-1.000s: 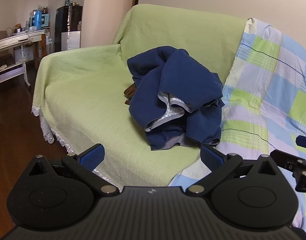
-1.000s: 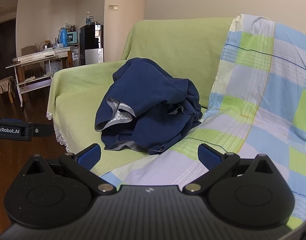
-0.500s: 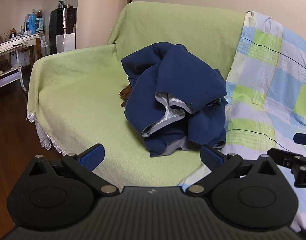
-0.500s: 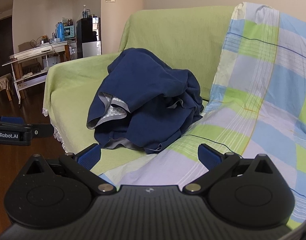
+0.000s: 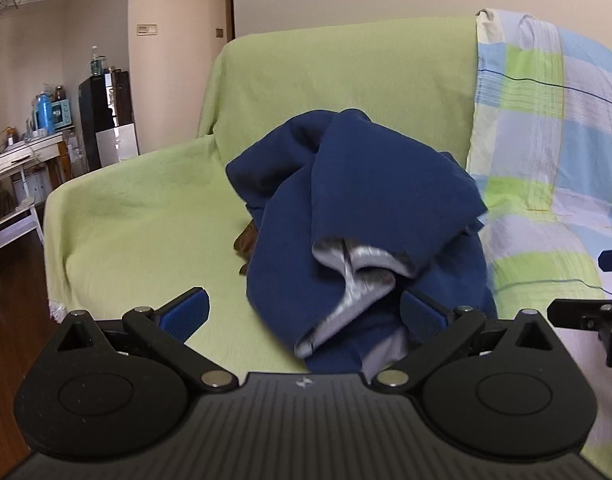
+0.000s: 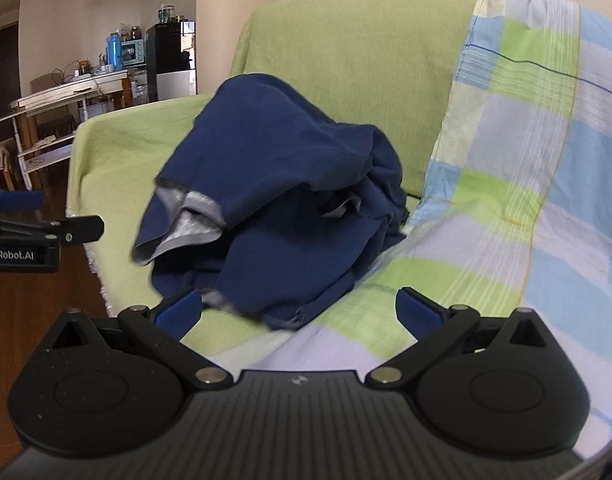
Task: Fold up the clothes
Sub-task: 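Grasp the navy shirt with the left gripper while the right gripper grasps it too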
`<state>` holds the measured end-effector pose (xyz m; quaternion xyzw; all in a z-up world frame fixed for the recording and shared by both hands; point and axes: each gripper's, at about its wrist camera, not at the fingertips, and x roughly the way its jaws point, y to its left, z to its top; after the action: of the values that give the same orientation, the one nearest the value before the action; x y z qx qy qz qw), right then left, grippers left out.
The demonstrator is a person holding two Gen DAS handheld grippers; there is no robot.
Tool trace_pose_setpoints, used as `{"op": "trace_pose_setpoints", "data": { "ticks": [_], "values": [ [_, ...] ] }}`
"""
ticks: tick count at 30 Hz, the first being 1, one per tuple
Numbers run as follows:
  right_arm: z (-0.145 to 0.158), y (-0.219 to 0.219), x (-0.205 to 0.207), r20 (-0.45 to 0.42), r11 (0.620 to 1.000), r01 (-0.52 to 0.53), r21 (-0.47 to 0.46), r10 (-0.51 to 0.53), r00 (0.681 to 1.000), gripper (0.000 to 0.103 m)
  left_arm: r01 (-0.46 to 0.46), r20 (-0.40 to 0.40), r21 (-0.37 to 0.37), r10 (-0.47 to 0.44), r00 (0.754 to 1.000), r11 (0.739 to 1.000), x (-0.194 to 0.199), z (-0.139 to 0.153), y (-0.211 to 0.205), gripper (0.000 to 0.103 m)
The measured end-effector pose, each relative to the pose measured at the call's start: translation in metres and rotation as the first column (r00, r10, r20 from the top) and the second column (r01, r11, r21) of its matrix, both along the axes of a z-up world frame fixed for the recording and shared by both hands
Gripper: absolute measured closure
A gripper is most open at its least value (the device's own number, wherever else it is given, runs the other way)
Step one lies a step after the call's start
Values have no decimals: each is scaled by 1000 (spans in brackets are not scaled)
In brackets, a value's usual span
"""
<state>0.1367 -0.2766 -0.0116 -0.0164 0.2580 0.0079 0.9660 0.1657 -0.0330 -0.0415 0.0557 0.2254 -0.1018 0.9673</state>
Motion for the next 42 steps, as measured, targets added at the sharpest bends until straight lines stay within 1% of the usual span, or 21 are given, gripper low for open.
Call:
{"op": "trace_pose_setpoints", "data": {
  "ticks": [5,10,17,21,25,28,31,33,34,35,36,37,38,39,41,42],
  "values": [
    [5,-12,35,20,1000,9,27,-10,1000,1,26,-18,53,-25,1000,998,37,0,-14,0],
    [10,-17,67,40,999,9,43,-11,999,1,41,-33,35,-40,999,999,63,-1,-21,0],
    [7,-23,94,51,997,22,69,-25,998,1,51,-10,64,-50,999,997,82,-6,-28,0],
    [2,-28,103,62,993,21,120,-28,998,1,75,10,29,-75,997,997,92,-6,-27,0],
    [-1,-35,113,100,985,14,170,-32,994,1,98,54,-10,-97,994,995,104,-2,-24,0],
    [-3,-40,122,122,978,21,207,-47,991,1,132,60,-33,-130,990,991,119,-3,-24,0],
    [-9,-45,138,107,964,10,266,-40,993,1,165,35,-48,-164,986,985,135,-10,-25,1],
    [-13,-47,147,100,954,-6,300,-26,995,1,189,9,-64,-189,982,980,142,-14,-25,14],
    [-14,-46,151,96,952,-15,306,-15,995,2,219,-12,-81,-221,975,972,145,-17,-25,33],
    [-15,-46,154,92,950,-26,310,-3,996,11,236,-20,-89,-238,971,968,146,-18,-25,40],
    [-17,-45,158,88,949,-36,315,8,996,34,248,-9,-85,-249,968,965,143,-17,-26,44],
    [-18,-44,162,84,947,-46,319,20,996,49,261,6,-77,-261,965,962,139,-16,-27,54],
    [-17,-42,163,86,946,-59,320,33,996,74,272,19,-68,-272,962,960,135,-15,-28,64],
    [-17,-40,163,88,944,-73,321,47,995,86,283,31,-58,-282,959,957,131,-13,-29,67],
    [-11,-35,158,110,948,-92,304,61,992,94,297,51,-38,-295,954,954,123,-7,-32,81],
    [-7,-34,154,126,951,-98,293,63,990,96,308,61,-31,-305,950,951,119,-2,-33,83]
  ]
}}
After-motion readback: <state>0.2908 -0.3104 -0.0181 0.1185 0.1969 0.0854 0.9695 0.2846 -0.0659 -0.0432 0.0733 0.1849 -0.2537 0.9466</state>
